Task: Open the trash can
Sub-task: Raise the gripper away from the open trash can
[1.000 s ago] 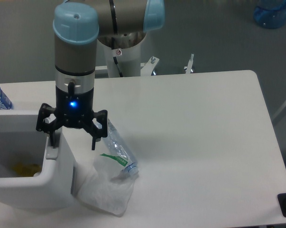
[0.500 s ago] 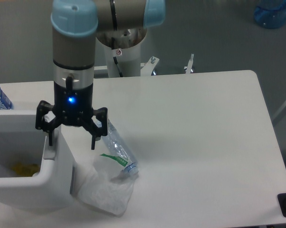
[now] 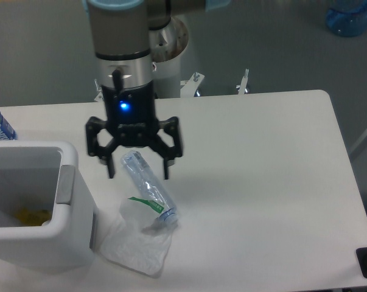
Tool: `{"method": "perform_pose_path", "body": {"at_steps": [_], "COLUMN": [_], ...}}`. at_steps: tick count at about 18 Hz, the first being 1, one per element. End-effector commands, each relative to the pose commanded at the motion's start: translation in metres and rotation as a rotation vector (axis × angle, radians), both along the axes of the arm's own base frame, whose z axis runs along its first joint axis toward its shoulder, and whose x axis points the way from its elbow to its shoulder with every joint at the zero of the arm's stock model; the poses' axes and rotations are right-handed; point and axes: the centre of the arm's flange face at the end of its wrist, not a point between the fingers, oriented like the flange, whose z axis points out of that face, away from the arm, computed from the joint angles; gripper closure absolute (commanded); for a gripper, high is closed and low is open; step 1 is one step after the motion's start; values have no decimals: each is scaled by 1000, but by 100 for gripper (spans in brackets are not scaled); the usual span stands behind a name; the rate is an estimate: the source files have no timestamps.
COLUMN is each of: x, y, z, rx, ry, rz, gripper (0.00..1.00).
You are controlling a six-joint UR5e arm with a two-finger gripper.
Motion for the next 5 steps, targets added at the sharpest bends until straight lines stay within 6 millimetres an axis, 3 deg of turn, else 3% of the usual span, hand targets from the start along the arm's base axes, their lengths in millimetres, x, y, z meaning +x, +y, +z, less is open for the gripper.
{"method": "perform_pose_path", "body": {"at_steps": [5], "x": [-19], "y": [-14], "z": [-5], "rx": [-50], "ry": [6], "rz": [1], "gripper": [0]}}
